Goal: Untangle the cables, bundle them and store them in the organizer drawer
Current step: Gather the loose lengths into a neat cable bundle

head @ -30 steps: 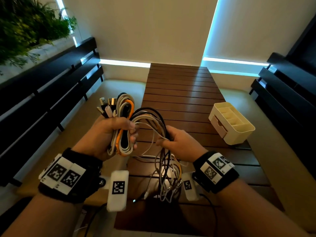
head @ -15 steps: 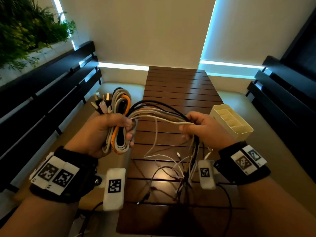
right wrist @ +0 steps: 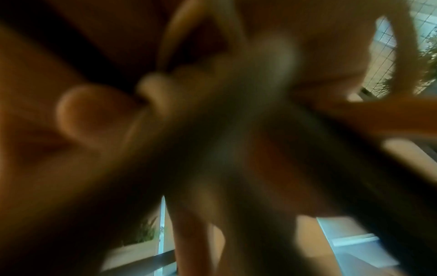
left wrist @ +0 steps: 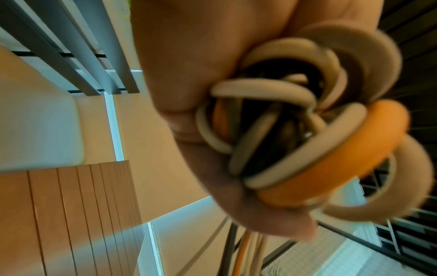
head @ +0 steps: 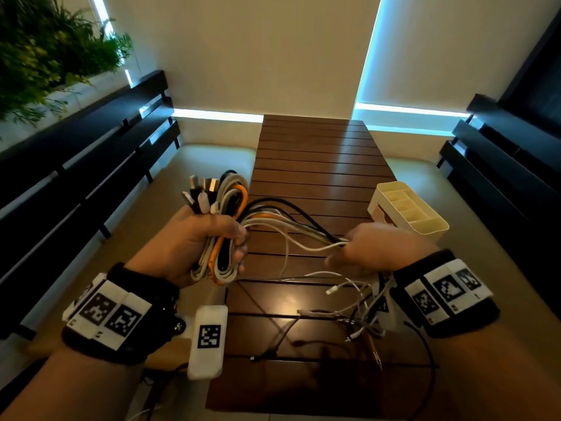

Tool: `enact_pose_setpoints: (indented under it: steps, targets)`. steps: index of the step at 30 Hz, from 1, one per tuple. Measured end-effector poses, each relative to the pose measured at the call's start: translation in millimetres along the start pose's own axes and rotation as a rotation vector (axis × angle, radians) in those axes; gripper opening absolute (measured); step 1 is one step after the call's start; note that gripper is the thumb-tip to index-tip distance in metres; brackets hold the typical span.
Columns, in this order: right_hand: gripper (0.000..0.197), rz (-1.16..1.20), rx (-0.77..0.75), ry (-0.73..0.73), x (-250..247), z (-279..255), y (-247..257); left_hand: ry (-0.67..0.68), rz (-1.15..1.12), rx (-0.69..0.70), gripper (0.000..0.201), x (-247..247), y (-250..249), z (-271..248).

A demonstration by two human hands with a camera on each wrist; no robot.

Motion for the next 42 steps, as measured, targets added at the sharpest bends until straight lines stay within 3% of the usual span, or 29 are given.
enact_pose_setpoints:
  steps: [3, 5, 8, 13, 16, 22, 25, 28, 31, 37, 39, 42]
  targets:
    - [0.033, -0.047, -0.019, 0.153, 8.2, 2.1, 5.3, -0.021, 0.025, -0.004, 0.015, 4.1, 5.4, 1.1]
    - [0.028, 0.038, -0.054, 0.164, 12.2, 1.5, 4.9, -0.034, -0.01, -0.017, 0.016, 2.7, 7.9, 3.2]
    - [0.021, 0.262, -0.146, -0.008, 15.9, 4.6, 1.2, -0.056, -0.031, -0.023, 0.028, -2.7, 7.4, 5.1]
    - [0.022, 0.612, -0.352, -0.193, 23.2, 3.4, -4.1, -0.107, -0.034, 0.005, 0.017, -7.5, 0.0, 5.0]
    - [0.009, 0.77, -0.404, -0.354, 21.5, 0.7, -3.1, -0.125, -0.078, -0.024, 0.017, -11.8, 1.4, 3.2]
    - [0.014, 0.997, -0.483, -0.551, 17.9, -2.7, 8.7, -0.119, -0.095, -0.032, 0.015, -16.0, -0.9, -0.6]
    - [0.014, 0.999, -0.492, -0.502, 22.2, 3.5, 11.5, -0.141, -0.098, -0.018, 0.021, -16.0, -0.4, -2.5]
    - [0.005, 0.664, -0.446, -0.309, 19.2, 16.6, 3.1, -0.151, -0.079, -0.038, 0.018, -19.4, 3.9, -1.0]
    - [0.028, 0.482, -0.413, -0.044, 29.9, 33.5, -3.3, -0.165, -0.025, -0.037, 0.018, -23.7, 11.1, 1.0]
    - [0.053, 0.543, -0.431, 0.165, 50.4, 51.5, 6.4, -0.196, -0.023, -0.043, 0.024, -41.6, 17.8, -6.1]
    - [0.061, 0.57, -0.431, 0.139, 51.0, 57.7, 8.4, -0.182, -0.032, -0.057, 0.023, -51.8, 15.1, -10.9]
    - [0.062, 0.611, -0.332, -0.12, 41.5, 68.4, 11.9, -0.172, -0.06, -0.076, 0.036, -66.3, 12.6, -18.2]
Point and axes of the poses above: each hand's wrist, its own z-axis towards the middle knuckle, its own x-axis out of the palm, y = z × x, the point moved 1 cm from there along z, towards the middle knuckle, and after that the axes turned 4 degrees about -z, right-handed, at the moved point
